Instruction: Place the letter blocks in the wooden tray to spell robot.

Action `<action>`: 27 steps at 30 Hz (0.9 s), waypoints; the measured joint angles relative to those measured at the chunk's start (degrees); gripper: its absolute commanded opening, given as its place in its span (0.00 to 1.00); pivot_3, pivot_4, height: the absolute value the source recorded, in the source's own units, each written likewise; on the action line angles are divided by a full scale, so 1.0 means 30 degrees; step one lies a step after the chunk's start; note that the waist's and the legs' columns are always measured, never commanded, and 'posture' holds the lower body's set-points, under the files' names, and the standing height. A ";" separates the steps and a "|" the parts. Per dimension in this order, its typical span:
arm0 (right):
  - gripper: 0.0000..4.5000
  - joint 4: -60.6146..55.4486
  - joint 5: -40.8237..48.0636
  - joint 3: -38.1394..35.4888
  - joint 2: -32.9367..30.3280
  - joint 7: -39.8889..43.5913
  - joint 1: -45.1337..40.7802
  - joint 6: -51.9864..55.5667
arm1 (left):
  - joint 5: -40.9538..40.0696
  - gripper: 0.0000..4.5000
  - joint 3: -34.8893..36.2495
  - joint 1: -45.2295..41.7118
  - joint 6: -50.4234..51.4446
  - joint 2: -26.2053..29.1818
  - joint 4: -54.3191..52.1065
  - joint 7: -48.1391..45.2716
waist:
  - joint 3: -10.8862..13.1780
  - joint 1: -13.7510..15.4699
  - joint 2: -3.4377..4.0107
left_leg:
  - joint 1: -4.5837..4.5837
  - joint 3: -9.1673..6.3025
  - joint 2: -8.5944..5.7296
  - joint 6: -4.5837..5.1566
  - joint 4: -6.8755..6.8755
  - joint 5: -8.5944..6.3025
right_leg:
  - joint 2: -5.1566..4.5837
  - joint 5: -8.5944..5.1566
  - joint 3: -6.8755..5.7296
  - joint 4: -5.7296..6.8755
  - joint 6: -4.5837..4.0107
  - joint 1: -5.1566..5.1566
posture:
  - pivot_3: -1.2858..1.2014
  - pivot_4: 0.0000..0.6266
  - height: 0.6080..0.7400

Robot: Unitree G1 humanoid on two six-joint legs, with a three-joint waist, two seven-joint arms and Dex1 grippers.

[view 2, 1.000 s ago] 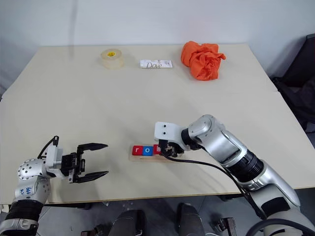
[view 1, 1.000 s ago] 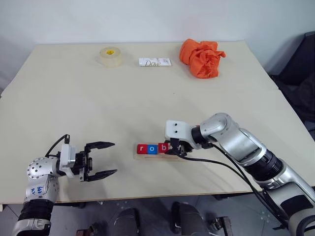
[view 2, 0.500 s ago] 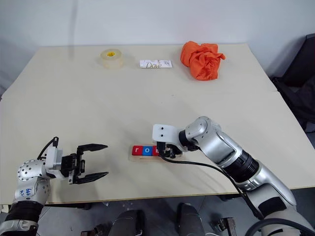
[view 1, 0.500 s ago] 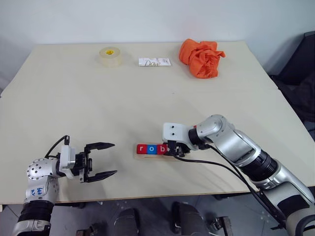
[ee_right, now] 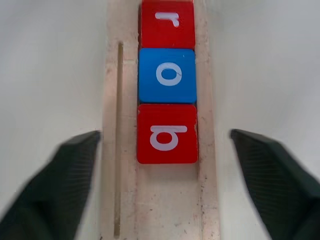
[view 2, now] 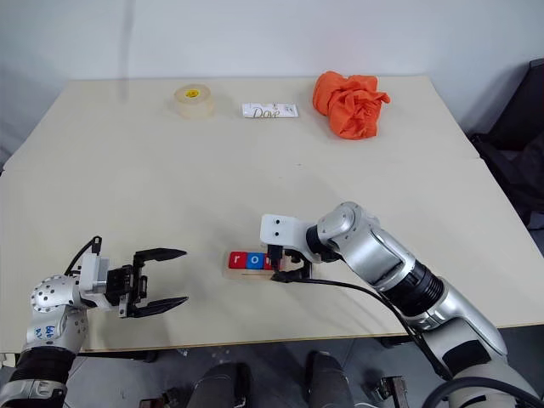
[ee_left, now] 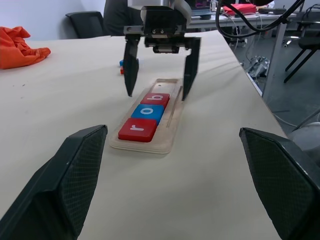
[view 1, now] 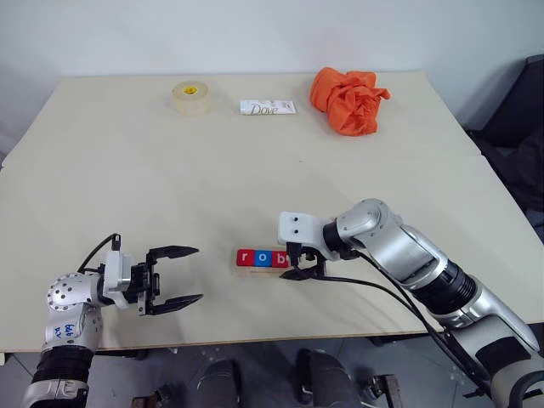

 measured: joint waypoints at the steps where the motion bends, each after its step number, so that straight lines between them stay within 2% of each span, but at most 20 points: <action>1: 0.99 -0.0218 0.0059 -0.0165 -0.0066 -0.0002 -0.0003 0.0163 | 0.0013 1.00 -0.0002 -0.0077 -0.0007 -0.0020 0.0033 0.0000 | 0.0000 0.0003 0.0000 | 0.0000 0.0001 0.0000 0.0000 0.0000 0.0000 | 0.0000 0.0000 0.0000 0.0000 0.0000 0.0001 | 0.52 0.24 1.00; 4: 0.99 -0.0847 0.0555 -0.0745 -0.0546 0.0052 0.0146 0.0619 | 0.0074 1.00 -0.0034 -0.0436 -0.0020 -0.0092 0.0186 0.0000 | -0.0001 0.0004 -0.0002 | 0.0000 0.0001 -0.0001 0.0000 0.0000 0.0000 | 0.0000 0.0000 0.0001 -0.0002 0.0000 0.0000 | 0.52 0.24 1.00; 8: 0.99 -0.1983 0.1698 -0.2987 -0.1288 0.0043 0.1366 0.0253 | 0.0160 1.00 -0.0089 -0.0922 -0.0049 -0.0189 0.0804 -0.0001 | -0.0009 0.0047 -0.0015 | 0.0000 -0.0005 -0.0001 -0.0002 -0.0003 -0.0008 | 0.0002 0.0000 -0.0009 -0.0024 0.0000 0.0015 | 0.52 0.24 1.00; 19: 0.99 -0.2273 0.4341 -1.3126 -0.2410 -0.2257 1.0282 -0.3113 | 0.0576 1.00 -0.0166 -0.2276 -0.0208 -0.0674 0.2361 -0.0005 | -0.0016 0.0103 -0.0030 | 0.0004 0.0002 -0.0008 0.0010 -0.0023 -0.0018 | 0.0008 0.0006 -0.0009 -0.0066 0.0012 0.0037 | 0.52 0.24 1.00; 27: 0.99 -0.1993 0.5368 -1.7350 -0.1819 -0.3857 1.5012 -0.5376 | 0.0675 1.00 -0.0205 -0.3366 -0.0138 -0.0766 0.3361 -0.0013 | -0.0016 0.0055 -0.0030 | 0.0023 -0.0005 -0.0006 0.0009 -0.0019 -0.0010 | 0.0016 0.0011 0.0000 -0.0053 0.0022 0.0049 | 0.52 0.24 1.00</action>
